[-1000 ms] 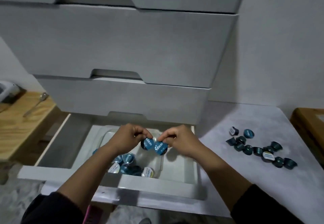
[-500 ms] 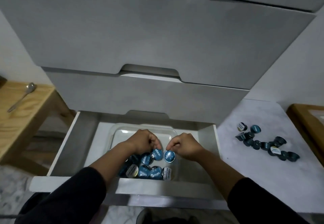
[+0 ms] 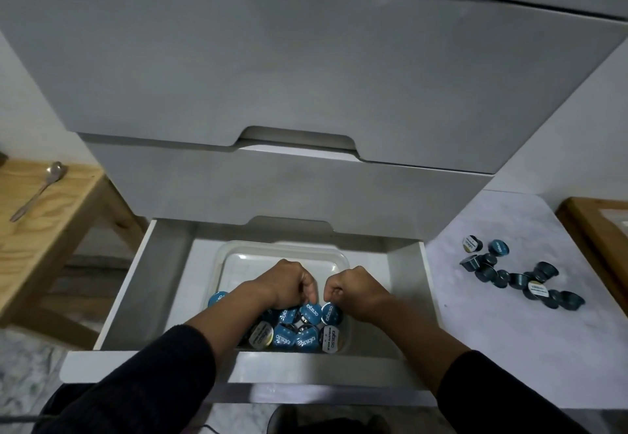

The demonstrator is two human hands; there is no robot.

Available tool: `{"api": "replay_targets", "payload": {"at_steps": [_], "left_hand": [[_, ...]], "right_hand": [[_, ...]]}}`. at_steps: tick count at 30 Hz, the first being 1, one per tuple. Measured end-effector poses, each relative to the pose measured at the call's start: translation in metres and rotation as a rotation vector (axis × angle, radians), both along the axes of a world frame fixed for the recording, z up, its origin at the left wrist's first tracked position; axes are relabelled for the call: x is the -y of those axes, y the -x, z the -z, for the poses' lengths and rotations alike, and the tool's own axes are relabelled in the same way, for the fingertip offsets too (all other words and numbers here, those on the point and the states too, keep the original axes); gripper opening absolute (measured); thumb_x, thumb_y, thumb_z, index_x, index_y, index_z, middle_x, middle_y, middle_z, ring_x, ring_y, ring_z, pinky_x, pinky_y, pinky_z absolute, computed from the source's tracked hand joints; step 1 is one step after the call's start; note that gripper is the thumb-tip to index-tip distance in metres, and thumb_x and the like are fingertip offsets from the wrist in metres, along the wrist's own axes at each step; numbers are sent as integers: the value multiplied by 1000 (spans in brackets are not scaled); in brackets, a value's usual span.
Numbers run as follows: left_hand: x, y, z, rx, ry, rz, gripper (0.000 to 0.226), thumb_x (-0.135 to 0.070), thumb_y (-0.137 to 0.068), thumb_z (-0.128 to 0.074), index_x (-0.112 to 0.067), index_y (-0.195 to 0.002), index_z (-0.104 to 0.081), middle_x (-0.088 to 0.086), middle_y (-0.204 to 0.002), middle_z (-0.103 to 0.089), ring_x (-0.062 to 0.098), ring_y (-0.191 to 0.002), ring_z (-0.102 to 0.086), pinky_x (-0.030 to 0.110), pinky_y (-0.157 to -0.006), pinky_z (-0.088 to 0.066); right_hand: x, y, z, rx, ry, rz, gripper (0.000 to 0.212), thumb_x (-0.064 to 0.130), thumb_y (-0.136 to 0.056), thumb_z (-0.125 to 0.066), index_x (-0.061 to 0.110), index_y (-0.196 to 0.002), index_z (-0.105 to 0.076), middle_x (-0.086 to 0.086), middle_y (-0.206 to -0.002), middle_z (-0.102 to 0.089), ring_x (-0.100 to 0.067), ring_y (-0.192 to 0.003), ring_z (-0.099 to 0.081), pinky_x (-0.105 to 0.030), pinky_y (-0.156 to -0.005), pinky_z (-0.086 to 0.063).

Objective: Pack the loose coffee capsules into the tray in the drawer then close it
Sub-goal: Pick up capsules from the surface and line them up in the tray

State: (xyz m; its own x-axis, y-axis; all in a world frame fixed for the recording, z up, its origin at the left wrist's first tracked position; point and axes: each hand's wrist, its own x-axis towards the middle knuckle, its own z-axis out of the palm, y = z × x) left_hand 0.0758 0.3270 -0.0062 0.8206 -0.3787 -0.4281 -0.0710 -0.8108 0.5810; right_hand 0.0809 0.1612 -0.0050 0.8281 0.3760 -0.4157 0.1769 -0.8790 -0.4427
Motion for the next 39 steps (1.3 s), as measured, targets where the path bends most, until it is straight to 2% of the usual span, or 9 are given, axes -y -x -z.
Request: {"api": "replay_targets", "payload": {"at_steps": [5,11,18,23,26,30,32,36,39], "left_hand": [[1,4,-8,-11,3,-38,18,-9,-83,-63,-18,-96,-70,-1,-102,-71,5,-89,-58,18,-89,-44],[5,17,-22,42,-88,-84,28,-24,-91,-52,-18,-118,-59,3,-122,-62,19,-110,-55,19,-84,-35],[28,48,-25,273,-159,-253,32,-23,-93,-45,-17,-123,-54,6,-123,-60,21,-110,-55,29,-91,-44],[44,69,-34,451,-157,-331,35,-25,-95,-44,-18,-128,-47,1,-132,-52,15,-123,-45,25,-98,-39],[57,74,-46,482,-158,-327,40,-26,-93,-47,-19,-132,-41,1,-136,-47,15,-127,-40,24,-100,-37],[88,73,-54,497,-122,-296,46,-28,-91,-52,-21,-134,-39,1,-139,-44,15,-128,-39,23,-103,-35],[109,70,-57,532,-92,-303,42,-31,-93,-47,-23,-133,-40,-1,-138,-47,14,-127,-41,23,-101,-36],[162,64,-64,601,-34,-332,37,-32,-96,-38,-22,-131,-45,-1,-133,-52,15,-124,-44,23,-99,-37],[216,58,-66,609,12,-342,37,-32,-96,-39,-22,-130,-46,0,-131,-54,14,-122,-46,21,-97,-38]], "right_hand": [[4,3,3,20,12,-7,26,6,-82,-50,17,-96,-69,-8,-99,-70,-21,-91,-61,-21,-72,-43],[8,10,-1,51,17,-30,34,16,-84,-54,18,-118,-60,-6,-125,-60,-22,-112,-54,-27,-93,-41],[13,39,1,287,-55,48,36,25,-88,-52,16,-123,-56,-4,-129,-56,-19,-117,-51,-23,-96,-36],[20,61,5,877,-101,47,27,18,-75,-61,4,-96,-70,-13,-92,-72,-23,-84,-69,-25,-74,-55],[31,69,-3,1013,-37,13,31,23,-89,-51,0,-103,-67,-17,-96,-72,-27,-89,-68,-29,-79,-57],[56,71,-22,1223,-34,-14,25,15,-91,-50,-2,-87,-67,-18,-87,-72,-31,-80,-70,-33,-68,-60],[74,69,-31,1257,-76,44,18,11,-85,-58,-3,-83,-68,-18,-86,-72,-31,-79,-69,-32,-66,-60],[128,61,-32,1290,25,-12,15,7,-83,-62,-2,-73,-67,-18,-86,-72,-33,-78,-68,-34,-64,-59],[184,53,-22,1150,-16,96,17,11,-84,-58,-2,-86,-68,-15,-91,-71,-30,-87,-66,-34,-71,-58]]}}
